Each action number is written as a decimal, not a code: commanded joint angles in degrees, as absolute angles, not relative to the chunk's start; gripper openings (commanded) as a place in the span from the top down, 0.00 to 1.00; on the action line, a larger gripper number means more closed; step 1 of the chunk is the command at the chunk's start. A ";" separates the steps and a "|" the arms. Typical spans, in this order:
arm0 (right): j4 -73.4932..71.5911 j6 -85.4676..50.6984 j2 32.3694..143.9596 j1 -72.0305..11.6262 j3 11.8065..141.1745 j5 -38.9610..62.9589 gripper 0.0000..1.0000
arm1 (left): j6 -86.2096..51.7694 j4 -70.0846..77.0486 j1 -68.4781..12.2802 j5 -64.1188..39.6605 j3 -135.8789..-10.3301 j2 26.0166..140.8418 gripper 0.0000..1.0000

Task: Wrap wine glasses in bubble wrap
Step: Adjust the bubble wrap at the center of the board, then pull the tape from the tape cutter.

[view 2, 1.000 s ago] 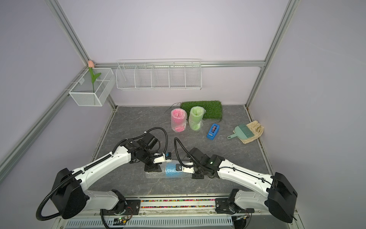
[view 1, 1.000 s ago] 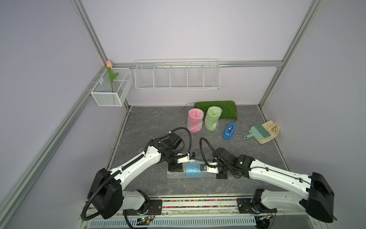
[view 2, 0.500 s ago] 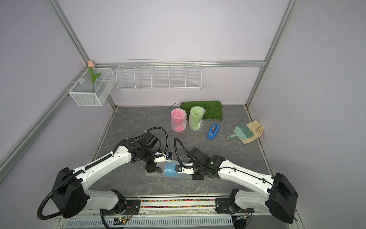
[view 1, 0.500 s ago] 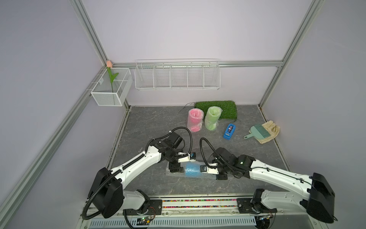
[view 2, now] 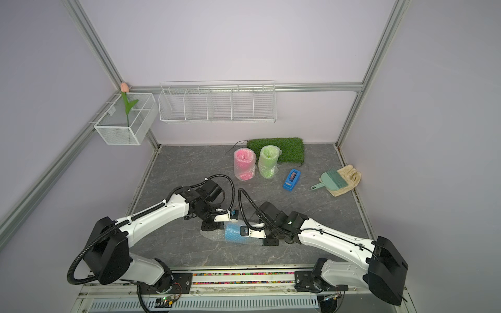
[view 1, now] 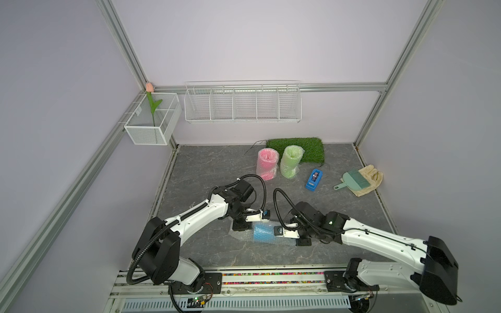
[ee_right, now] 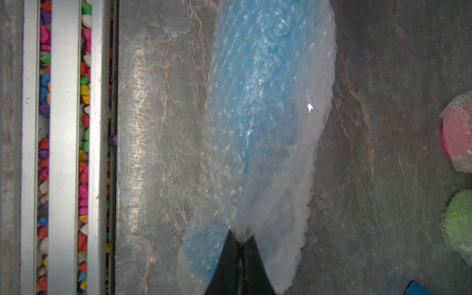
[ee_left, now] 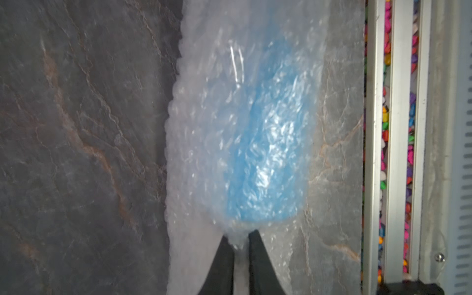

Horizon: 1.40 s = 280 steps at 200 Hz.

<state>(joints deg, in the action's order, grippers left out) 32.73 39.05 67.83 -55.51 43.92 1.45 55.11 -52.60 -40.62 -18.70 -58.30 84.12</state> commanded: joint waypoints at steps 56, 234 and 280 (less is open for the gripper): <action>28.61 36.52 59.92 -52.56 43.42 3.97 0.56 | 51.63 -51.11 -40.69 -10.91 -54.83 75.11 0.93; 1.16 -37.29 90.22 3.36 52.02 41.77 0.51 | 43.87 -46.94 -40.96 -10.28 -49.57 70.73 0.94; -3.32 -41.41 100.78 5.51 55.99 44.38 0.63 | 44.03 -46.24 -40.96 -10.15 -49.22 71.01 0.94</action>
